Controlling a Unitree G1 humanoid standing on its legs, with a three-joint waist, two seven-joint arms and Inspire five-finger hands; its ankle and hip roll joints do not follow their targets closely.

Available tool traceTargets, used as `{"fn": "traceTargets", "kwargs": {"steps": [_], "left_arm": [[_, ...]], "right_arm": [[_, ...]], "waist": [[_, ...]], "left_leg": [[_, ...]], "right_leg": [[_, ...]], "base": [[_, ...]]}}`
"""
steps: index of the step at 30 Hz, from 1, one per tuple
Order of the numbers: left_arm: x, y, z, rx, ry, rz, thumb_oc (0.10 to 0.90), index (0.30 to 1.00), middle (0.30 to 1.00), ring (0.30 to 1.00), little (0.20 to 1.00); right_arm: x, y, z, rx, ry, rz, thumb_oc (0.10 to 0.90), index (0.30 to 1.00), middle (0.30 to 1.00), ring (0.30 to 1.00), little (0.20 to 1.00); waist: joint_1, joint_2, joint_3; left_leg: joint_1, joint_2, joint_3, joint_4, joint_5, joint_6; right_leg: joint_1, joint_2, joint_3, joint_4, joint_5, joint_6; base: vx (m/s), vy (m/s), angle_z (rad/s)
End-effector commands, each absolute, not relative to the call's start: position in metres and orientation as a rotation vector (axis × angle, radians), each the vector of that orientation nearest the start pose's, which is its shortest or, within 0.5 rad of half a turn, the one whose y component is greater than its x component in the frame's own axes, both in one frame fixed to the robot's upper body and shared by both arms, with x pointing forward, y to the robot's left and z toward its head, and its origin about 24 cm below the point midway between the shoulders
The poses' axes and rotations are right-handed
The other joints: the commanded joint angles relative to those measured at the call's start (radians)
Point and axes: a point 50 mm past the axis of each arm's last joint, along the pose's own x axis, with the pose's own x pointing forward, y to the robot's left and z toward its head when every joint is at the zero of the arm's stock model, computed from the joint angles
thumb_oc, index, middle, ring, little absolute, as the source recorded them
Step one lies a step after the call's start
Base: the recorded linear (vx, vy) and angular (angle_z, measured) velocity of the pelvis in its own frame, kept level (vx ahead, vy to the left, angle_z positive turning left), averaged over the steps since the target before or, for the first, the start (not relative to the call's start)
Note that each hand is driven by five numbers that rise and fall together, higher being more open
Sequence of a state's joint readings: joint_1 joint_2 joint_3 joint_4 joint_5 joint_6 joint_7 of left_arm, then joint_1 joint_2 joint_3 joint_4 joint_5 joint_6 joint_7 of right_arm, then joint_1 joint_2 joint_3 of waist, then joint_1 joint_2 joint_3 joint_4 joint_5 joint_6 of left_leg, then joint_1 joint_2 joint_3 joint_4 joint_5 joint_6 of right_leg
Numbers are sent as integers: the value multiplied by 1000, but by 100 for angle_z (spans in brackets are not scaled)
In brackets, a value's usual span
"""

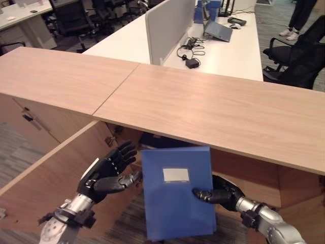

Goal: Put the empty folder in the office cabinet

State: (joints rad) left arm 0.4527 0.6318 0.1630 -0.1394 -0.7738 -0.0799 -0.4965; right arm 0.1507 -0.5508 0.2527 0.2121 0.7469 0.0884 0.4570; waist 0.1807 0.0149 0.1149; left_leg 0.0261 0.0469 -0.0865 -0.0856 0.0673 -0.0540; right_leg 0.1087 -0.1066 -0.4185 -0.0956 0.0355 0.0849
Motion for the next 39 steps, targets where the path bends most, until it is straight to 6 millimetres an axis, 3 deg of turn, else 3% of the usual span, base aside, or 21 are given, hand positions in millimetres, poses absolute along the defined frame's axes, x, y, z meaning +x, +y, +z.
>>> {"fn": "traceTargets", "kwargs": {"steps": [1, 3, 11, 16, 17, 19, 22, 25, 27, 28, 30, 31, 32, 33, 35, 39], "left_arm": [[179, 281, 84, -36, -20, -374, 800, 900, 900, 900, 900], [177, 284, 78, -24, 18, -369, 800, 900, 900, 900, 900], [162, 296, 17, 176, 346, -316, 800, 900, 900, 900, 900], [160, 287, -21, 194, 449, -217, 800, 900, 900, 900, 900], [157, 280, -41, 207, 507, -171, 800, 900, 900, 900, 900], [157, 280, -41, 207, 506, -172, 800, 900, 900, 900, 900], [149, 270, -73, 169, 621, -74, 800, 900, 900, 900, 900], [147, 263, -85, 152, 658, -43, 800, 900, 900, 900, 900], [147, 254, -98, 186, 695, 6, 800, 900, 900, 900, 900], [145, 249, -107, 156, 730, 43, 800, 900, 900, 900, 900], [147, 248, -107, 155, 726, 41, 800, 900, 900, 900, 900], [146, 242, -111, 160, 743, 27, 800, 900, 900, 900, 900], [144, 239, -114, 176, 764, 3, 800, 900, 900, 900, 900], [145, 238, -114, 176, 761, 0, 800, 900, 900, 900, 900], [147, 231, -116, 255, 771, -76, 800, 900, 900, 900, 900], [148, 224, -117, 320, 770, -156, 800, 900, 900, 900, 900]], "right_arm": [[227, -200, 11, 301, 237, 540, 400, 300, 300, 300, 300], [227, -200, 8, 303, 248, 533, 400, 300, 300, 300, 300], [220, -193, -37, 428, 380, 341, 400, 300, 300, 300, 300], [225, -198, -62, 636, 400, 19, 400, 300, 300, 300, 300], [232, -203, -67, 811, 358, -168, 400, 300, 300, 300, 300], [232, -203, -67, 811, 357, -168, 400, 300, 300, 300, 300], [252, -222, -60, 1003, 231, -433, 400, 300, 300, 300, 300], [258, -235, -56, 1059, 176, -552, 400, 300, 300, 300, 300], [266, -259, -47, 1127, 85, -722, 400, 300, 300, 300, 300], [271, -281, -35, 1166, 6, -818, 400, 300, 300, 300, 300], [272, -283, -34, 1167, 1, -817, 400, 300, 300, 300, 300], [276, -307, -19, 1196, -85, -906, 400, 300, 300, 300, 300], [276, -318, -14, 1220, -123, -953, 400, 300, 300, 300, 300], [276, -320, -13, 1220, -127, -954, 400, 300, 300, 300, 300], [280, -349, 10, 1265, -217, -1046, 400, 300, 300, 300, 300], [289, -378, 49, 1284, -324, -1083, 400, 300, 300, 300, 300]], "waist": [[-2, -19, -16], [0, -19, -16], [15, -12, -10], [23, -5, 0], [24, 2, 6], [25, 2, 7], [29, 17, 16], [31, 26, 21], [29, 42, 32], [27, 51, 39], [29, 53, 41], [30, 66, 48], [27, 72, 52], [29, 74, 53], [22, 103, 64], [29, 139, 72]], "left_leg": [[45, -25, -45, -2, -94, -10], [43, -27, -49, -2, -93, -9], [30, -35, -74, -2, -89, -5], [20, -37, -81, -2, -89, -5], [12, -38, -86, -2, -89, -5], [13, -38, -86, -2, -89, -5], [-3, -40, -89, -2, -87, -9], [-9, -41, -91, -2, -87, -10], [-22, -44, -99, -2, -85, -15], [-34, -47, -103, -2, -81, -17], [-36, -47, -104, -2, -81, -17], [-51, -47, -106, -2, -77, -20], [-57, -48, -107, -2, -76, -22], [-58, -48, -107, -2, -76, -22], [-84, -51, -105, -2, -70, -24], [-122, -56, -94, -2, -64, -25]], "right_leg": [[80, -12, 33, 8, -130, 35], [80, -11, 30, 8, -130, 35], [79, -12, 15, 8, -134, 33], [75, -8, 8, 8, -143, 29], [69, -6, 6, 8, -146, 26], [69, -6, 6, 8, -146, 26], [57, -2, 4, 8, -152, 24], [53, -1, 2, 8, -154, 22], [42, 0, -2, 9, -161, 20], [29, 2, -5, 10, -164, 19], [27, 2, -5, 10, -164, 19], [14, 1, -9, 11, -165, 19], [9, 1, -9, 11, -166, 19], [8, 1, -10, 11, -166, 19], [-22, -3, -5, 11, -165, 21], [-69, -9, 9, 12, -159, 25]], "base": [[0, 24, 33], [-5, 14, 10], [-2, 11, 9], [-2, 2, 4], [1, -15, 4], [-2, -7, 7], [-4, -9, 7], [0, 0, 0], [-10, -22, 2], [-22, -27, 4], [-14, -23, 7], [-16, -36, 11], [-16, -36, 13], [-25, -7, 13], [-28, 12, 12], [-8, 2, -3]]}}
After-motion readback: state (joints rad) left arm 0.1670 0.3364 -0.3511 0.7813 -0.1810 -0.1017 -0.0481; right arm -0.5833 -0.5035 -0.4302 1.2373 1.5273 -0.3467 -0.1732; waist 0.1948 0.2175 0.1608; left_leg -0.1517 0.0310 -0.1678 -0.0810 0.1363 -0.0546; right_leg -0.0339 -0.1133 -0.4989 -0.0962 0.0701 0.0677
